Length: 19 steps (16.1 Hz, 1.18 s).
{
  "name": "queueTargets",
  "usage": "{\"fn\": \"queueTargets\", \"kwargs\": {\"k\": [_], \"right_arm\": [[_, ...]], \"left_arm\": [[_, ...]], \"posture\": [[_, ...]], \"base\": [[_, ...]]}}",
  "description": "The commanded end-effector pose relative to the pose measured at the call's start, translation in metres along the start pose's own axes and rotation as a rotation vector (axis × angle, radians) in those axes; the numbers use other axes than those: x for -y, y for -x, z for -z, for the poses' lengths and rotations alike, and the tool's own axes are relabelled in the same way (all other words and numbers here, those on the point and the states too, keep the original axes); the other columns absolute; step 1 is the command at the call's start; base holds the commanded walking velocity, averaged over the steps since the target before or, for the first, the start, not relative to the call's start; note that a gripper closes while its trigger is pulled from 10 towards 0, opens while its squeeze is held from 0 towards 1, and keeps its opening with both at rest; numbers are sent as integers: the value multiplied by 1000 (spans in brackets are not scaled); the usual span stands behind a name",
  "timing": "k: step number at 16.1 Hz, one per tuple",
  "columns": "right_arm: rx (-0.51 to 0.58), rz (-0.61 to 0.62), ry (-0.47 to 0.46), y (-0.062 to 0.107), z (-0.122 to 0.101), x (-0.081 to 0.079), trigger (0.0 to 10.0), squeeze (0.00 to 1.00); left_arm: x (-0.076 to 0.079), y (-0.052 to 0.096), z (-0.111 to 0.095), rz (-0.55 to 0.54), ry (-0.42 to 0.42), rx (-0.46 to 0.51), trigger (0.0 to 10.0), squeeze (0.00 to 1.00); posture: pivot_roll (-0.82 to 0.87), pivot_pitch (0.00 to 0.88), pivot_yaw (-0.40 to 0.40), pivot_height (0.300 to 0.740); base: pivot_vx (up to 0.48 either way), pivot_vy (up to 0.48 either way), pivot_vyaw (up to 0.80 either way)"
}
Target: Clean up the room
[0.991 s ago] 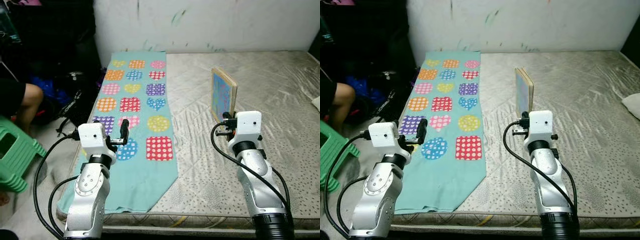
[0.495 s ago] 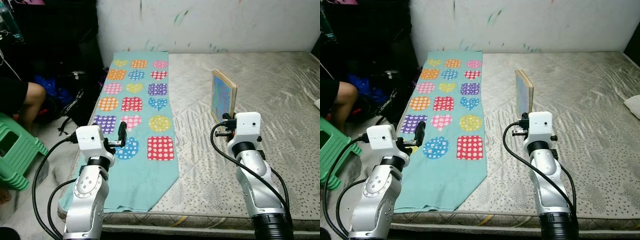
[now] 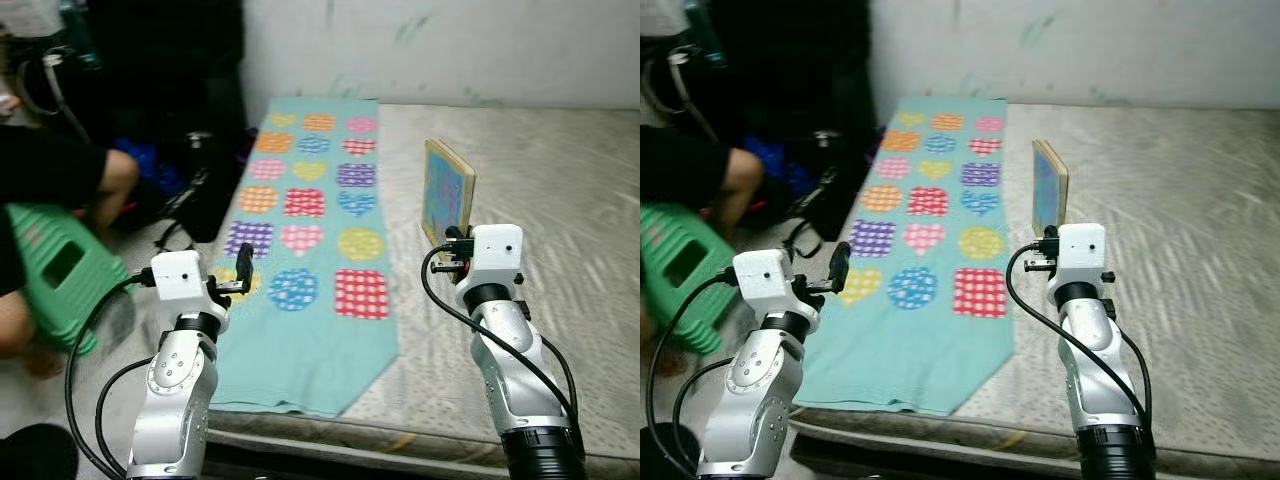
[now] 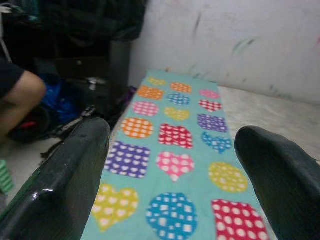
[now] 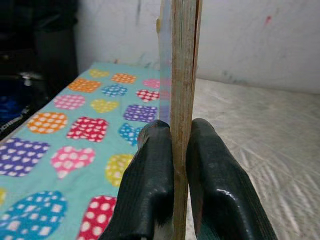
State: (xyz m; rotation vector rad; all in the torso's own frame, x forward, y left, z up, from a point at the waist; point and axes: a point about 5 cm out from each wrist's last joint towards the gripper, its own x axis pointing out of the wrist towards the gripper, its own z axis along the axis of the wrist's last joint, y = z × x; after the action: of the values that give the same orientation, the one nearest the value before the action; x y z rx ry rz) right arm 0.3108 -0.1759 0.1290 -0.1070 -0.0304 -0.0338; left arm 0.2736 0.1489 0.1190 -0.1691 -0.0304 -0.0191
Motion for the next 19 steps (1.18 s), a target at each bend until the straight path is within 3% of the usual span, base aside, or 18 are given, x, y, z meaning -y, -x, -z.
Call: {"fn": "queueTargets", "kwargs": {"k": [1,5,19], "right_arm": [[66,-6,-2,-2,-13,-1,10000,0],[66,-6,3,-3,-14,-1,10000,0],[68,-5,7,-3,-15,0,10000,0]], "left_arm": [[-1,0,-1,-6,-12,0,10000,0],[0,0,-1,11,-28,-5,10000,0],[1,1,1,0,-24,-15,10000,0]], "posture": [[-34,0,48,740],[-36,0,47,740],[-39,0,40,740]], "base": [[0,0,0],[0,0,0],[0,-441,0]]}}
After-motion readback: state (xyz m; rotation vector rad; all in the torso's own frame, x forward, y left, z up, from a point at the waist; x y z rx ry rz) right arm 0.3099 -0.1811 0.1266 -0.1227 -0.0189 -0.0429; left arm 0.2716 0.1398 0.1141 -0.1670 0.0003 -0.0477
